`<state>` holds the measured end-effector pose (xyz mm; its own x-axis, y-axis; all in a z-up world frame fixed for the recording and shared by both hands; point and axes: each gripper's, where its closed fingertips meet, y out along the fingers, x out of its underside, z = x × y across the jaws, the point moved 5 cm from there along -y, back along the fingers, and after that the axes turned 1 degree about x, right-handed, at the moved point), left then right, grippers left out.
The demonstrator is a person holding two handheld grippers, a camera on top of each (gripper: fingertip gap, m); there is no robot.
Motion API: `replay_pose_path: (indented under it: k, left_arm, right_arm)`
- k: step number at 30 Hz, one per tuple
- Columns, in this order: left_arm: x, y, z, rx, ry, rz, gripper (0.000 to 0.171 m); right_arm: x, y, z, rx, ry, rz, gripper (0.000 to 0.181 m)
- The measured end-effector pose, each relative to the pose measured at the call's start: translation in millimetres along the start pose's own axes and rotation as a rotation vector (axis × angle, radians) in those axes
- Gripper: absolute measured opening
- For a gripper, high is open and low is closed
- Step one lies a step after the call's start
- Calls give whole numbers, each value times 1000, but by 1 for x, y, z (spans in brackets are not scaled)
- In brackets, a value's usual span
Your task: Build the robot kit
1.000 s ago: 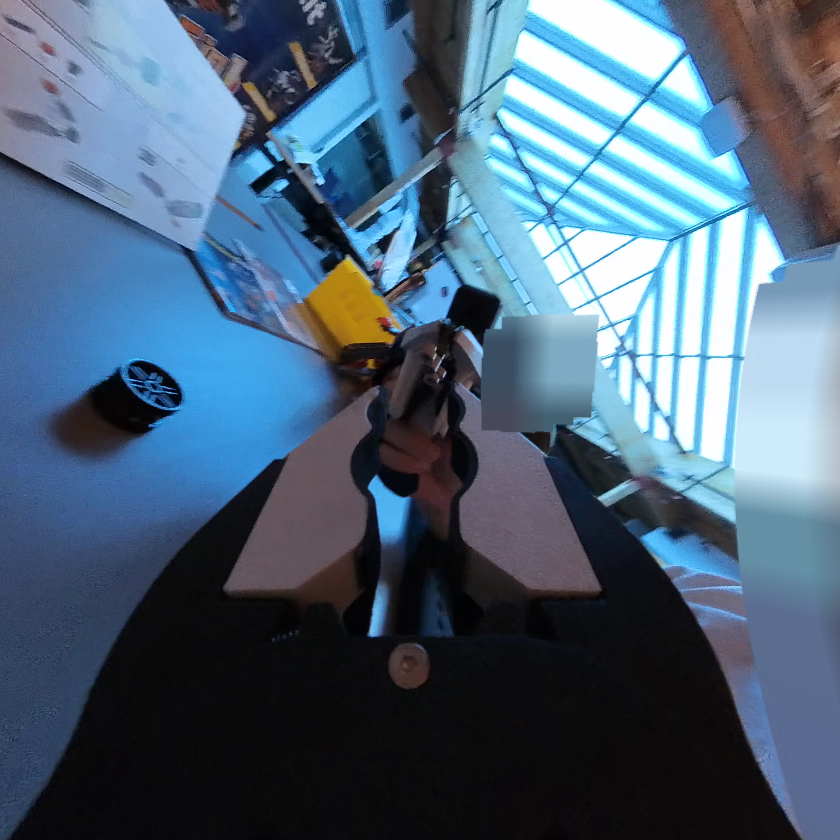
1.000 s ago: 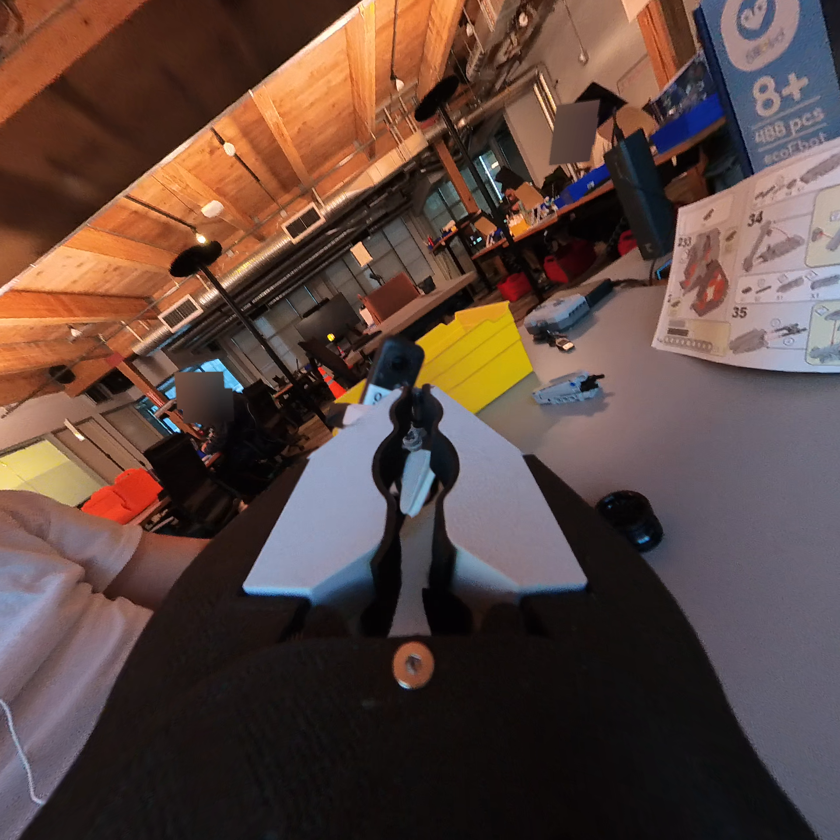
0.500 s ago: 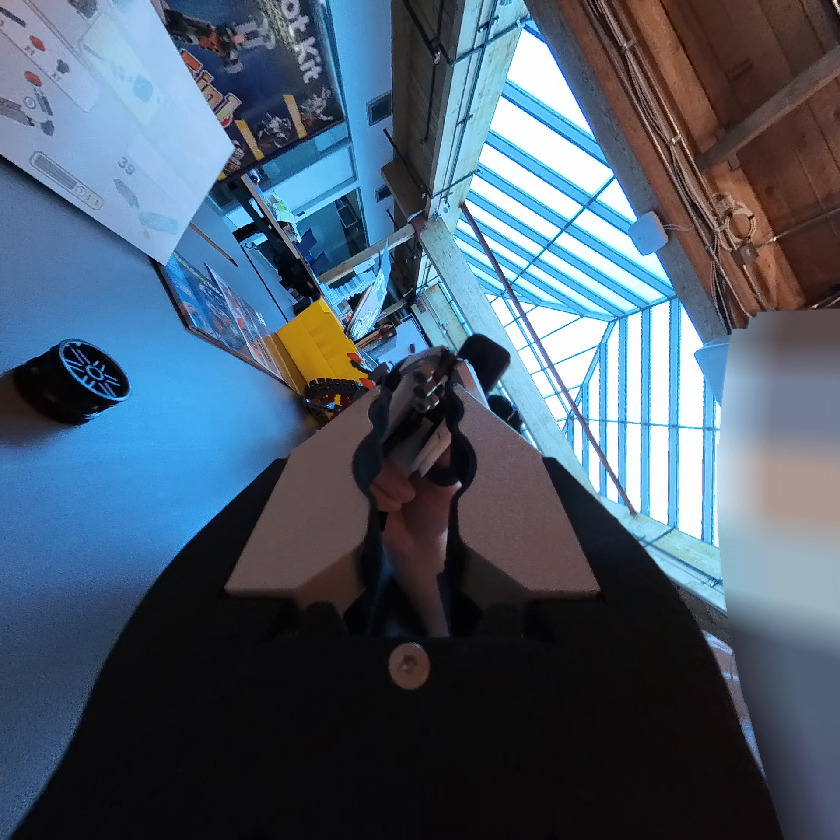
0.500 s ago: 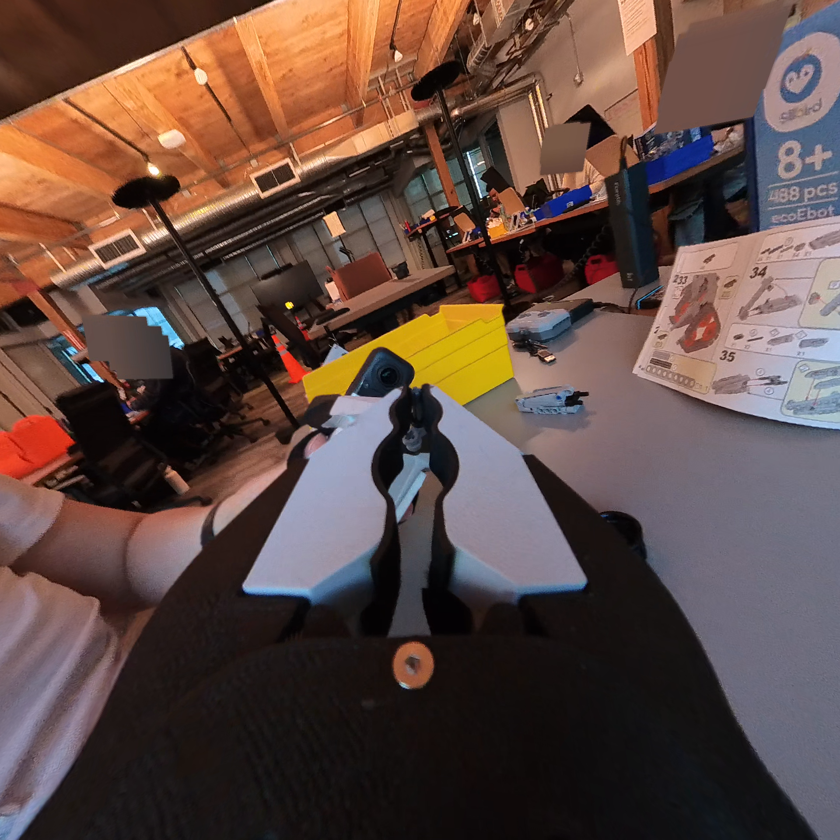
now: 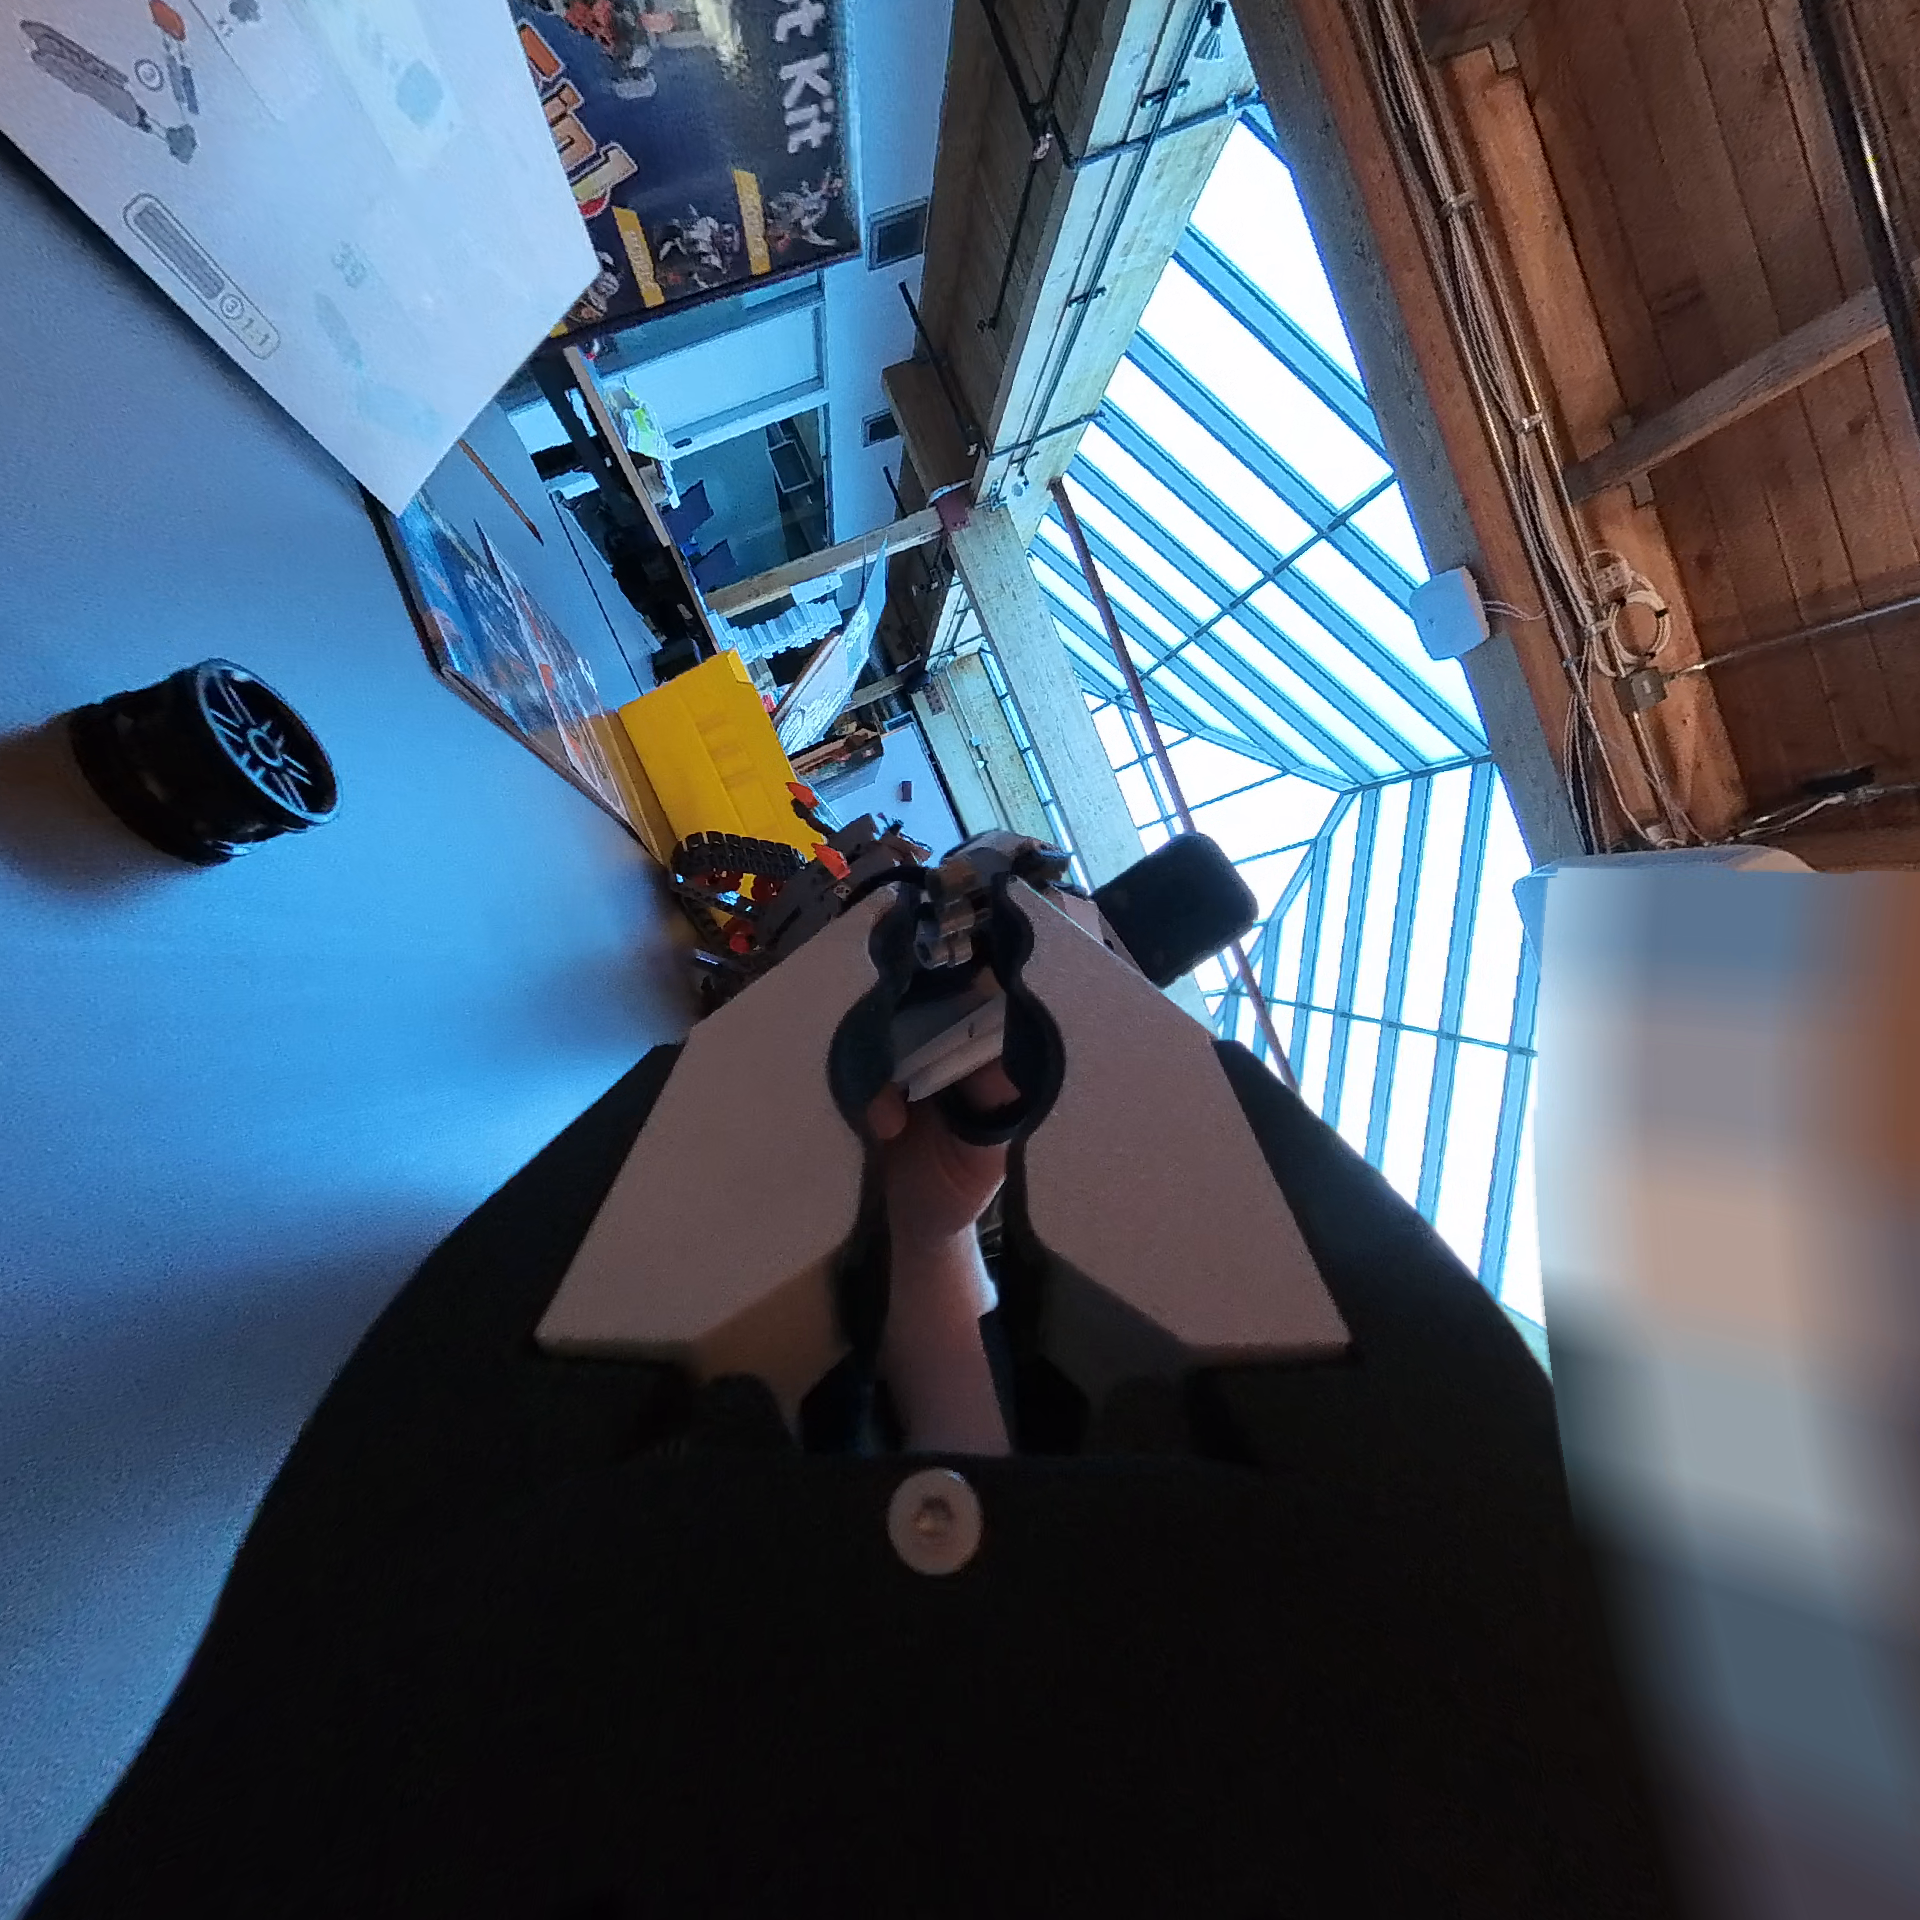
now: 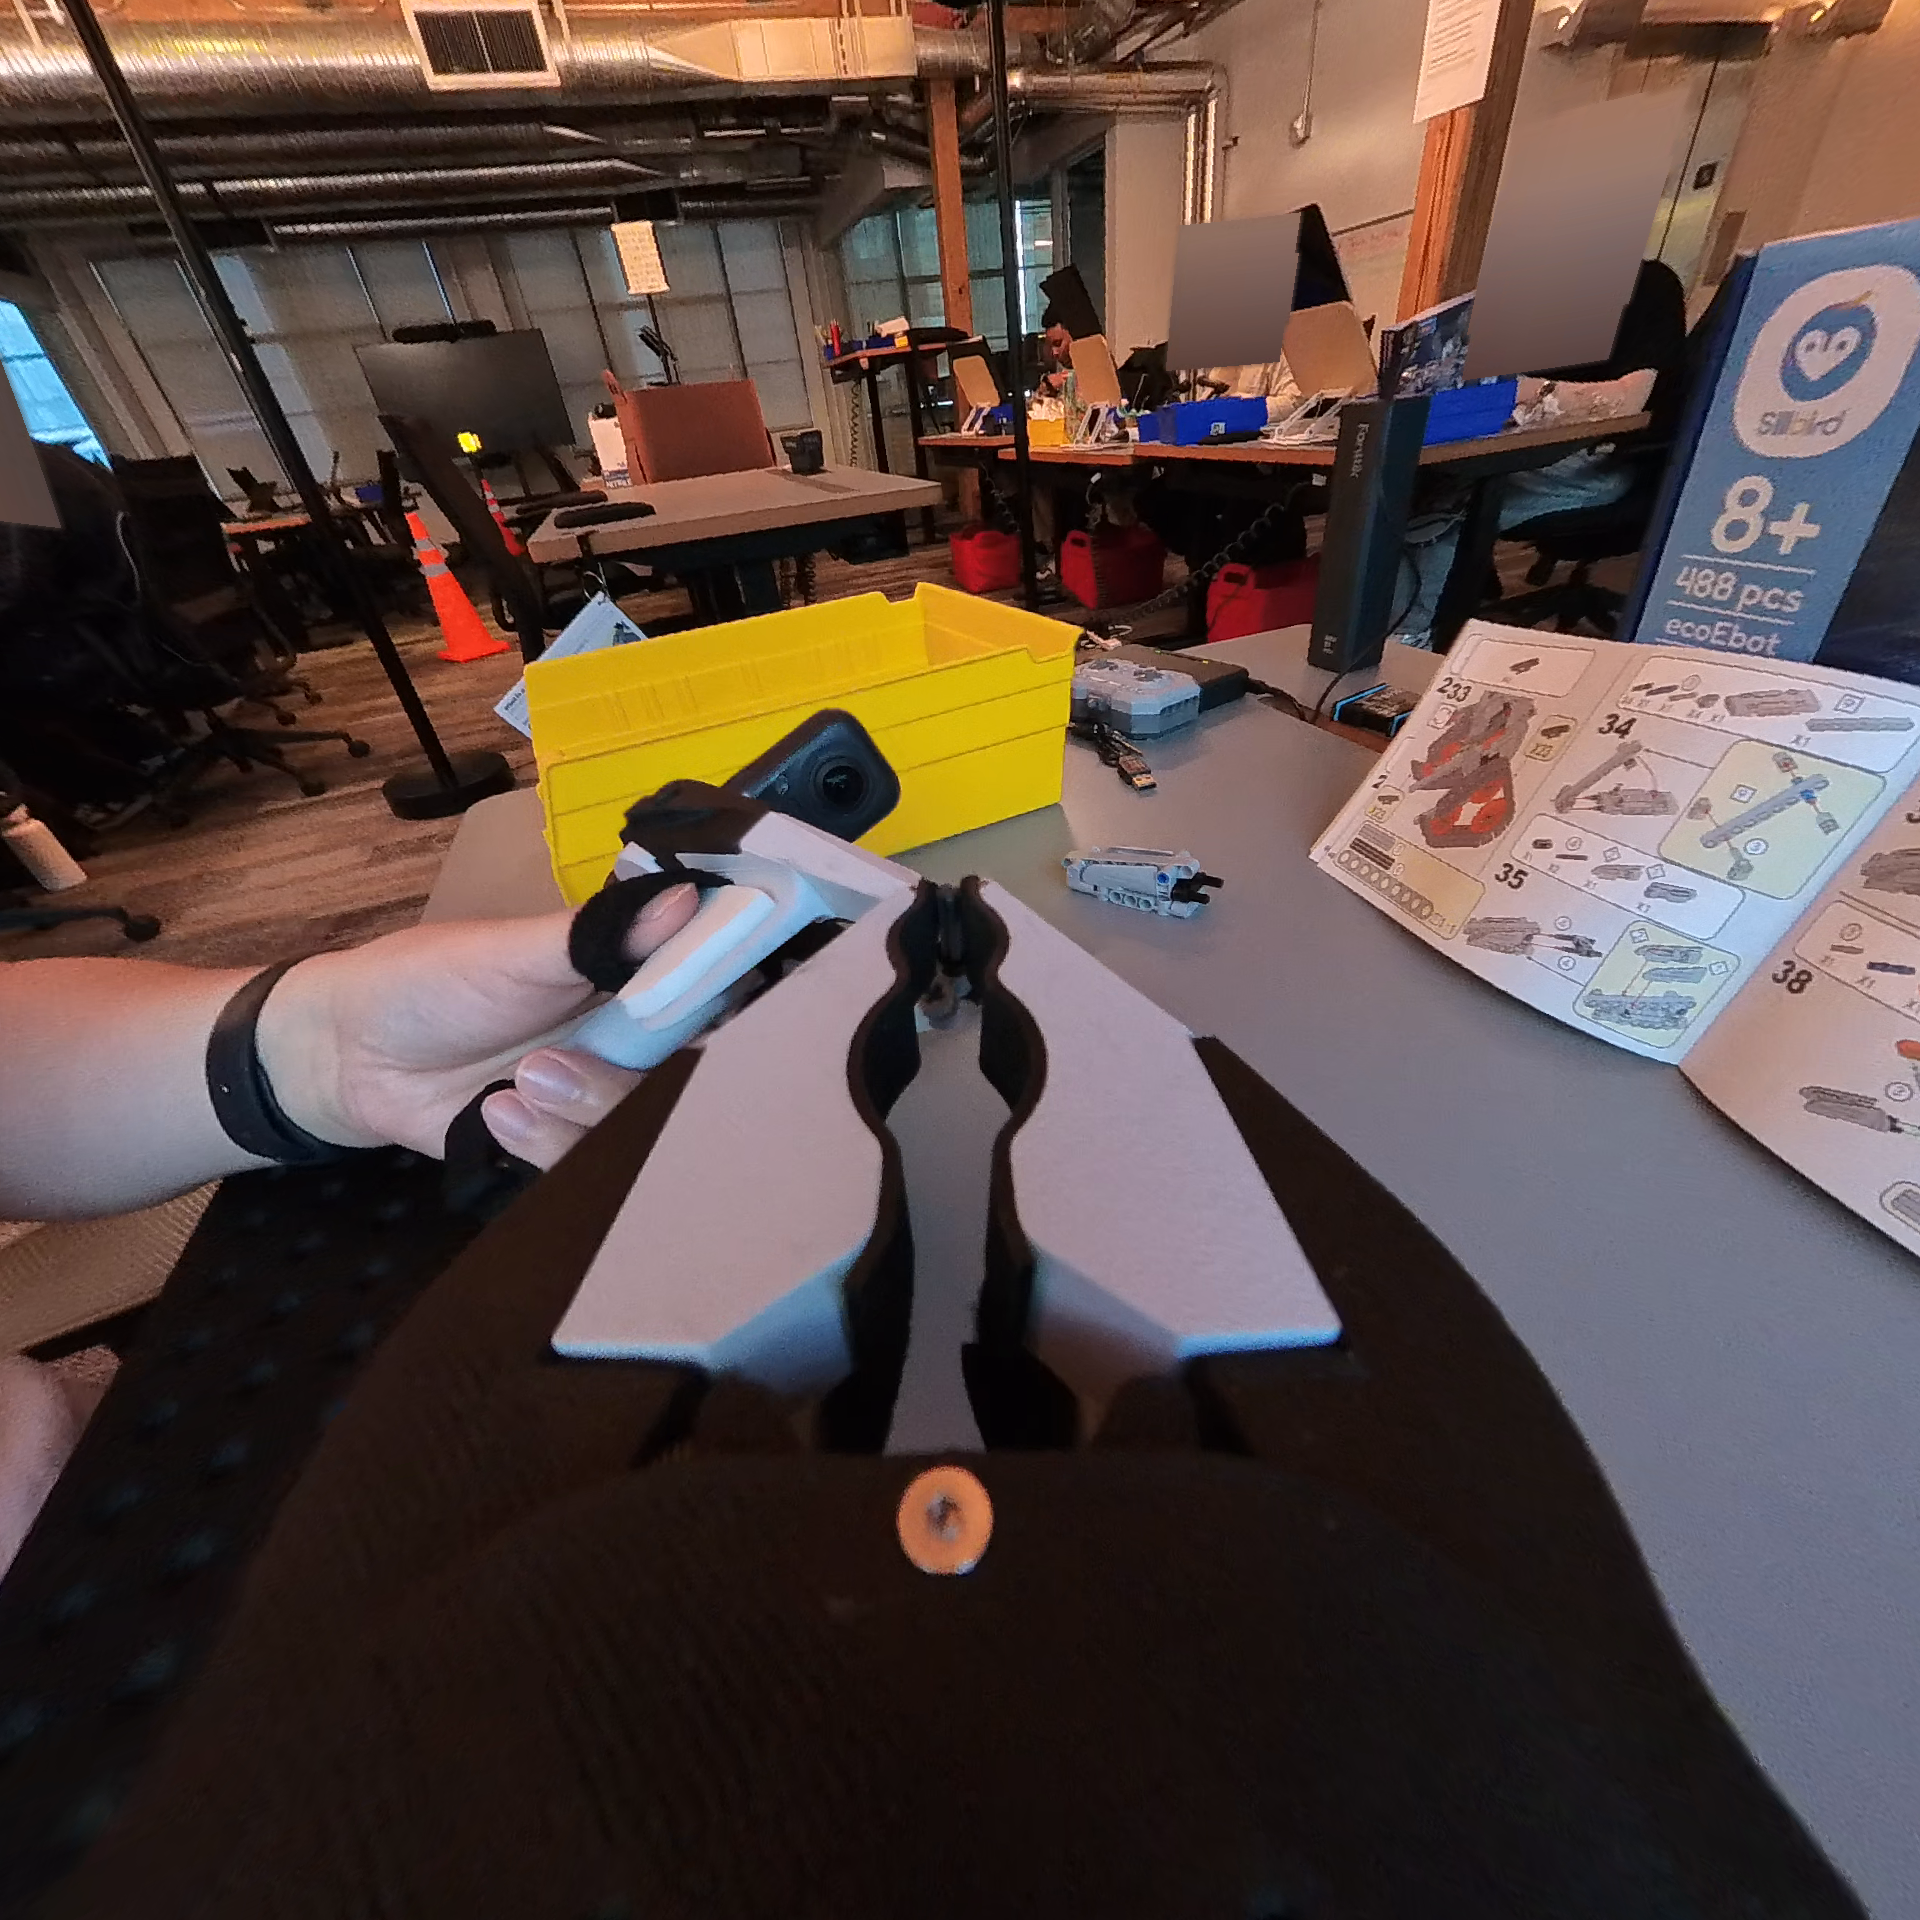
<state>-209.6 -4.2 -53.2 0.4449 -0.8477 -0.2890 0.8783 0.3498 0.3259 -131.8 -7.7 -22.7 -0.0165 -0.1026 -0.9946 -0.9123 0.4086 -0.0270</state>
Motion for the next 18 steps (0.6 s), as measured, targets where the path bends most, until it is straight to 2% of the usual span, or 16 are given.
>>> replay_pose_path:
  k: [14, 15, 17, 18]
  left_arm:
    - [-1, -6, -13, -94, -22, -16, 5]
    - [-1, -7, -15, -105, -25, -17, 5]
    - [-2, -9, -18, -127, -28, -15, 5]
    - [-3, -10, -19, -135, -32, -13, 5]
  right_arm:
    - [13, 7, -8, 54, -261, -101, 4]
    - [12, 8, -9, 50, -262, -96, 6]
    - [10, 8, -8, 51, -243, -76, 26]
    - [8, 7, -7, 53, -232, -70, 27]
